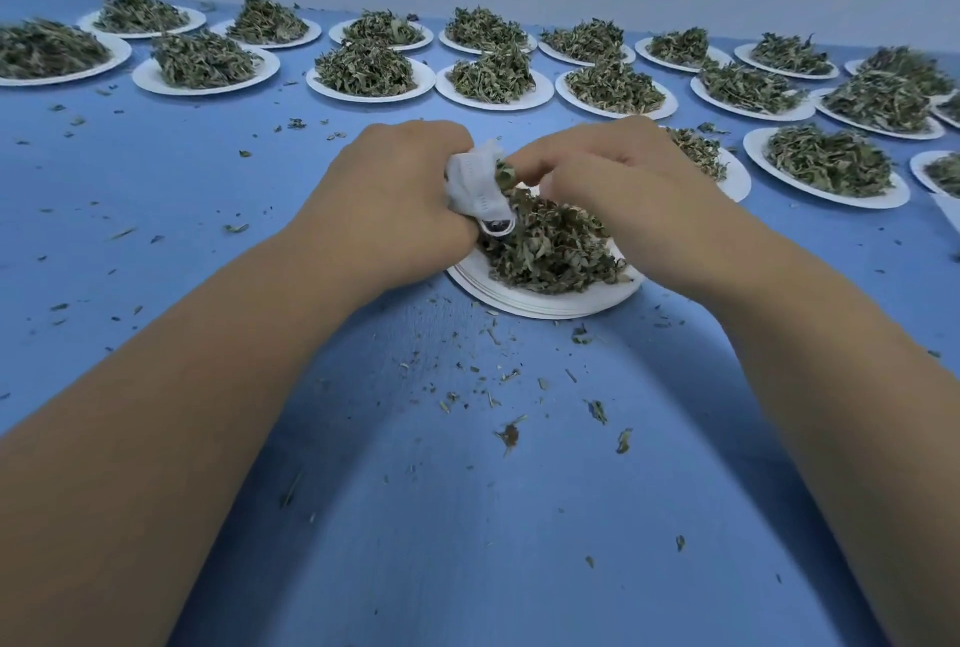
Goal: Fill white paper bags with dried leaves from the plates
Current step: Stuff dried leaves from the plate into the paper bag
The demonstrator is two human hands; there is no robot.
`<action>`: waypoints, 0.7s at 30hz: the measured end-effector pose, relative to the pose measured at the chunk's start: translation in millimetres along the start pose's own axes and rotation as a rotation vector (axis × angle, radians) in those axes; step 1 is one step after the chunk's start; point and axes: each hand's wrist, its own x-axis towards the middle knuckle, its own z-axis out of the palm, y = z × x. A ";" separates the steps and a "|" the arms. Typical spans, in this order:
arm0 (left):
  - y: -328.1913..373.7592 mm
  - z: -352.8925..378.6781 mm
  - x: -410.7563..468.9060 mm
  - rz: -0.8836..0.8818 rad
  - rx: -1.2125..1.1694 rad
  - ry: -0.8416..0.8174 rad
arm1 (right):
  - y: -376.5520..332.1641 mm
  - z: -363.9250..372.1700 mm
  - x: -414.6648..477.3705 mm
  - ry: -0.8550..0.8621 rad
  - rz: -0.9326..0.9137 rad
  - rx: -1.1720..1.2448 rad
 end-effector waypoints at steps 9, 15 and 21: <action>5.2 -2.0 -2.8 0.018 -0.032 -0.018 | 5.7 3.2 2.0 0.004 -0.079 0.059; 6.9 -2.5 -4.3 -0.001 -0.077 -0.004 | 9.5 3.5 5.2 0.150 -0.096 0.098; 9.9 -3.3 -5.9 -0.018 -0.156 -0.003 | 12.5 3.4 8.8 0.234 -0.046 0.077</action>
